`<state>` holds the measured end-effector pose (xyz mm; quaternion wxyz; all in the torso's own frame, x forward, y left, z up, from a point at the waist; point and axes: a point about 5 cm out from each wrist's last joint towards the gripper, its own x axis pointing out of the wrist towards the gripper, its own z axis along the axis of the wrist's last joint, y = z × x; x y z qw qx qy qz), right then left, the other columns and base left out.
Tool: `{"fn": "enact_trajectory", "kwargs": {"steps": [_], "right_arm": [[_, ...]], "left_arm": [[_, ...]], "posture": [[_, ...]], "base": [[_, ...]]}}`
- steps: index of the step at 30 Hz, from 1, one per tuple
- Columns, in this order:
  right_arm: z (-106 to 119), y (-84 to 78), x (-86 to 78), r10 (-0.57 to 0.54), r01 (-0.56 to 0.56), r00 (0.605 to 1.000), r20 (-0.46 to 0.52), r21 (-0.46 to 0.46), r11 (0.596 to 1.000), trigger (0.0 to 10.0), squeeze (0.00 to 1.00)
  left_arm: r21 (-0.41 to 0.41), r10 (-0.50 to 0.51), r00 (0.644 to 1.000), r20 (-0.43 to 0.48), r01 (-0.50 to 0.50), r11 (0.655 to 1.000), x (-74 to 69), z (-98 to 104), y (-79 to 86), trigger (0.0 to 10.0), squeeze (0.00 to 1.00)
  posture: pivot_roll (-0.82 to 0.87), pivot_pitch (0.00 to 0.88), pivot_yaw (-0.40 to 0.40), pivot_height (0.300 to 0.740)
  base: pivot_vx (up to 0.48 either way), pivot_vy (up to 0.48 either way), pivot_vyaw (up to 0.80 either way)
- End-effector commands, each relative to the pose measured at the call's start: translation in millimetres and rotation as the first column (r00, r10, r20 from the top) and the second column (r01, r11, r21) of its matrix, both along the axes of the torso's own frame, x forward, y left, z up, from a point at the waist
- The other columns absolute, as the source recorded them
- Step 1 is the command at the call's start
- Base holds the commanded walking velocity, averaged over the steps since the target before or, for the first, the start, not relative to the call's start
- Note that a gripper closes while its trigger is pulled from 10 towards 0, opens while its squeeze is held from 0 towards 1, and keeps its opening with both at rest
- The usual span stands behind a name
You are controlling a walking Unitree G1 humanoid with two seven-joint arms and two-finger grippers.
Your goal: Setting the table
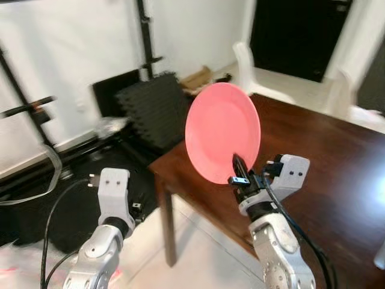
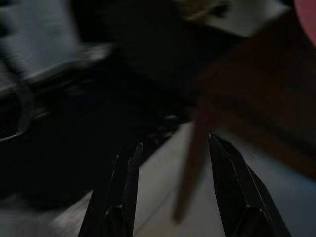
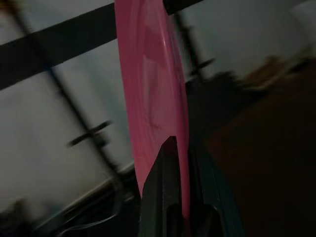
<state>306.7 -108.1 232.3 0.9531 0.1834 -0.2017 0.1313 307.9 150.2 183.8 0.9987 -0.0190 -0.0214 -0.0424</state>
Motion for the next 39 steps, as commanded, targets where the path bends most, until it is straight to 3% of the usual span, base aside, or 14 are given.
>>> {"fn": "enact_trajectory", "kwargs": {"steps": [1, 39], "right_arm": [[0.3, -0.2, -1.3, 0.001, -0.001, 1.000, 0.007, 0.005, 1.000, 10.0, 0.16], [-1.6, 0.4, -1.3, 0.007, -0.007, 1.000, -0.001, 0.019, 1.000, 10.0, 0.17]], "left_arm": [[0.005, 0.005, 1.000, -0.028, -0.005, 1.000, -2.1, -7.6, 1.2, 10.0, 0.00], [0.007, 0.005, 0.999, -0.033, -0.004, 1.000, -2.3, -7.8, 0.7, 10.0, 0.00]], "posture": [[0.02, 0.144, 0.086, 0.740], [0.02, 0.153, 0.088, 0.740]], "base": [[0.000, 0.000, 0.76], [0.000, 0.000, 0.76]]}}
